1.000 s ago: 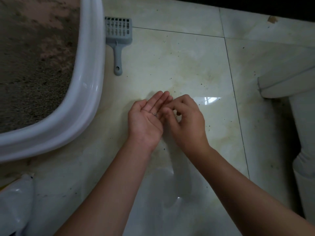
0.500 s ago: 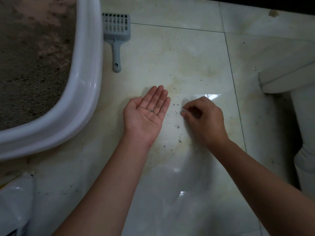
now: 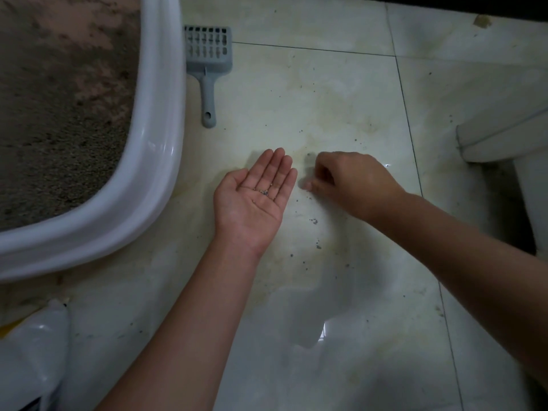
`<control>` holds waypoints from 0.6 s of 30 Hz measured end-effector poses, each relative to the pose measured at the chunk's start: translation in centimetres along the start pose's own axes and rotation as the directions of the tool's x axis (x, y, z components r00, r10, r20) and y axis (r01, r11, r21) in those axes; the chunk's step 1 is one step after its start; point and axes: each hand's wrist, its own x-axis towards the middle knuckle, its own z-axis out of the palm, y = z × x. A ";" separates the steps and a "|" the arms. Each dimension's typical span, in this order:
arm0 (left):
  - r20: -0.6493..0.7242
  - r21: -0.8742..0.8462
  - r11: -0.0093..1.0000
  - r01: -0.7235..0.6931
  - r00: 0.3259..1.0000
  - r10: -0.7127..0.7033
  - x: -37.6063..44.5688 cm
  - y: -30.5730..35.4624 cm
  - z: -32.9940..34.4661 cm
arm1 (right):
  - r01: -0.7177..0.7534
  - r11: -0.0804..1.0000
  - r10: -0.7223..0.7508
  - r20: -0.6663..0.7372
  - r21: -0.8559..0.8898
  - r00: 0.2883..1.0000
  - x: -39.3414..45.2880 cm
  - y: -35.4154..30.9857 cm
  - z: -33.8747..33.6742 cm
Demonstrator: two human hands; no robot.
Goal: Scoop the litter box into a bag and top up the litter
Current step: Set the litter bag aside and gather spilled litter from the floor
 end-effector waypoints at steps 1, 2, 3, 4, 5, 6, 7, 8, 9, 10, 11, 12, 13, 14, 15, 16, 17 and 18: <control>0.002 0.001 1.000 -0.004 1.000 0.004 0.0 0.1 0.0 | -0.008 0.998 0.011 0.037 -0.060 0.999 0.1 -0.5 -0.3; 0.004 0.005 1.000 -0.007 1.000 0.007 0.0 0.2 -0.1 | -0.015 0.992 0.023 0.065 -0.123 0.998 0.2 -1.1 -0.5; 0.004 0.009 1.000 -0.010 1.000 0.010 0.0 0.3 -0.1 | -0.020 0.983 0.038 0.094 -0.184 0.995 0.1 -1.7 -0.6; 0.003 0.009 1.000 -0.013 1.000 0.013 0.0 0.4 -0.1 | -0.023 0.971 0.055 0.131 -0.240 0.990 0.0 -2.4 -0.8; 0.001 0.011 1.000 -0.016 1.000 0.016 0.0 0.5 0.0 | -0.021 0.956 0.075 0.175 -0.294 0.982 0.0 -3.2 -0.9; 0.001 0.015 1.000 -0.020 1.000 0.020 0.0 0.7 0.1 | -0.015 0.940 0.094 0.214 -0.341 0.972 0.0 -4.1 -1.1; 0.003 0.021 1.000 -0.023 1.000 0.023 0.0 0.8 0.2 | -0.006 0.923 0.112 0.253 -0.384 0.961 0.2 -4.9 -0.9; 0.005 0.027 0.999 -0.028 1.000 0.028 0.0 0.9 0.3 | 0.002 0.907 0.133 0.292 -0.421 0.947 0.5 -5.7 -0.8; 0.009 0.036 0.999 -0.034 0.999 0.033 0.0 1.0 0.3 | 0.008 0.896 0.157 0.331 -0.445 0.931 1.0 -6.4 -0.6; 0.013 0.046 0.998 -0.041 0.999 0.041 0.0 1.2 0.4 | 0.004 0.890 0.181 0.361 -0.456 0.915 1.4 -7.0 -0.4; 0.016 0.052 0.997 -0.052 0.999 0.051 0.1 1.3 0.4 | -0.001 0.889 0.198 0.383 -0.458 0.902 1.9 -7.4 -0.3; 0.016 0.051 0.997 -0.062 0.998 0.061 0.1 1.5 0.3 | 0.000 0.889 0.202 0.394 -0.458 0.897 2.3 -7.7 -0.2; 0.014 0.043 0.997 -0.070 0.997 0.069 0.2 1.8 0.3 | 0.014 0.890 0.192 0.402 -0.457 0.895 2.6 -7.8 -0.3; 0.012 0.032 0.997 -0.075 0.997 0.075 0.2 2.0 0.2 | 0.037 0.888 0.171 0.403 -0.458 0.899 2.8 -7.8 -0.5; 0.009 0.022 0.997 -0.080 0.997 0.080 0.2 2.2 0.1 | 0.065 0.884 0.145 0.403 -0.463 0.904 2.9 -7.7 -0.8; 0.007 0.016 0.996 -0.083 0.997 0.083 0.1 2.3 0.0 | 0.090 0.875 0.123 0.398 -0.476 0.909 2.9 -7.7 -1.1; 0.004 0.015 0.996 -0.085 0.996 0.085 0.1 2.4 -0.1 | 0.115 0.865 0.100 0.393 -0.488 0.914 2.8 -7.6 -1.4; 0.002 0.017 0.996 -0.084 0.996 0.084 0.0 2.4 -0.1 | 0.141 0.858 0.071 0.385 -0.494 0.920 2.7 -7.5 -1.7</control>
